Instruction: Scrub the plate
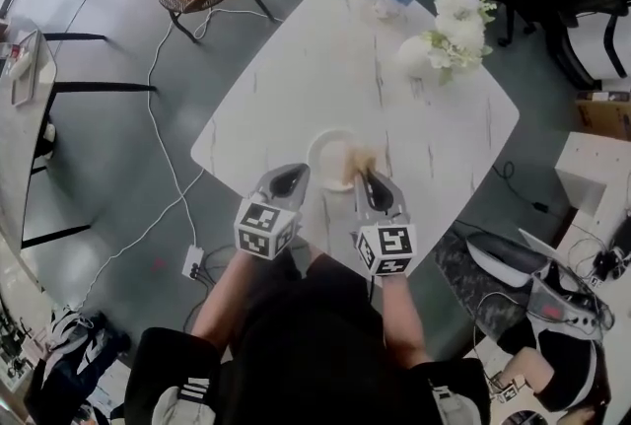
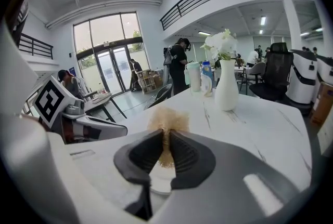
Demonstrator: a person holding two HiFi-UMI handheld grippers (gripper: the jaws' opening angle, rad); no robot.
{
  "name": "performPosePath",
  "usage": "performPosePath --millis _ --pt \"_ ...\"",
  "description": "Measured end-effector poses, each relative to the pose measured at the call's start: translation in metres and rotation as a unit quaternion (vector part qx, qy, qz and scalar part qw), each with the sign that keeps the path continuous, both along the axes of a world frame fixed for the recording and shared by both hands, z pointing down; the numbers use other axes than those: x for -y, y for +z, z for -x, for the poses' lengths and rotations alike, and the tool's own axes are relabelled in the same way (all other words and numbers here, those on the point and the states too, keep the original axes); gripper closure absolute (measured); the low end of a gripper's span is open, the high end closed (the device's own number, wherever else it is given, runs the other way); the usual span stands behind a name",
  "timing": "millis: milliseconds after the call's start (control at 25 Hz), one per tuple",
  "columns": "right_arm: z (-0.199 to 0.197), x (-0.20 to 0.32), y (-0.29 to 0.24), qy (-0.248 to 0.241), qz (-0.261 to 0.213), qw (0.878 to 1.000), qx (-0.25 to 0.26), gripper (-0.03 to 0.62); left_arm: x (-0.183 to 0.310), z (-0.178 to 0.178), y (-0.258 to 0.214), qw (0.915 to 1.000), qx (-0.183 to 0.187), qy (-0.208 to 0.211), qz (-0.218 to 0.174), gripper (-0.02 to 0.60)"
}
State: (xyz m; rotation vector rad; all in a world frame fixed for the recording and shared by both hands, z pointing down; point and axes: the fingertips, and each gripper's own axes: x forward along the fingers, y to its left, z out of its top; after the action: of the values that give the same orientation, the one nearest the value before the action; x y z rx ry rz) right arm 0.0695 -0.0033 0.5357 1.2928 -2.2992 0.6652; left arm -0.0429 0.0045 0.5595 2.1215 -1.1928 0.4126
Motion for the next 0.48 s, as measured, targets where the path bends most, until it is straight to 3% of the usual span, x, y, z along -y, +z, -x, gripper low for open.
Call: performPosePath --millis 280,440,480 --pt "-0.001 0.002 0.009 -0.005 0.009 1.0 -0.003 0.553 0.001 0.002 0.023 0.9996 0.02 -0.007 0.02 0.575" --pt "-0.001 0.007 0.013 -0.006 0.014 1.0 -0.004 0.553 0.0 0.002 0.042 0.9975 0.018 -0.02 0.066 0.573" --pt "-0.002 0.008 0.015 -0.007 0.015 1.0 -0.004 0.552 -0.001 0.0 0.047 0.9967 0.01 -0.019 0.078 0.527"
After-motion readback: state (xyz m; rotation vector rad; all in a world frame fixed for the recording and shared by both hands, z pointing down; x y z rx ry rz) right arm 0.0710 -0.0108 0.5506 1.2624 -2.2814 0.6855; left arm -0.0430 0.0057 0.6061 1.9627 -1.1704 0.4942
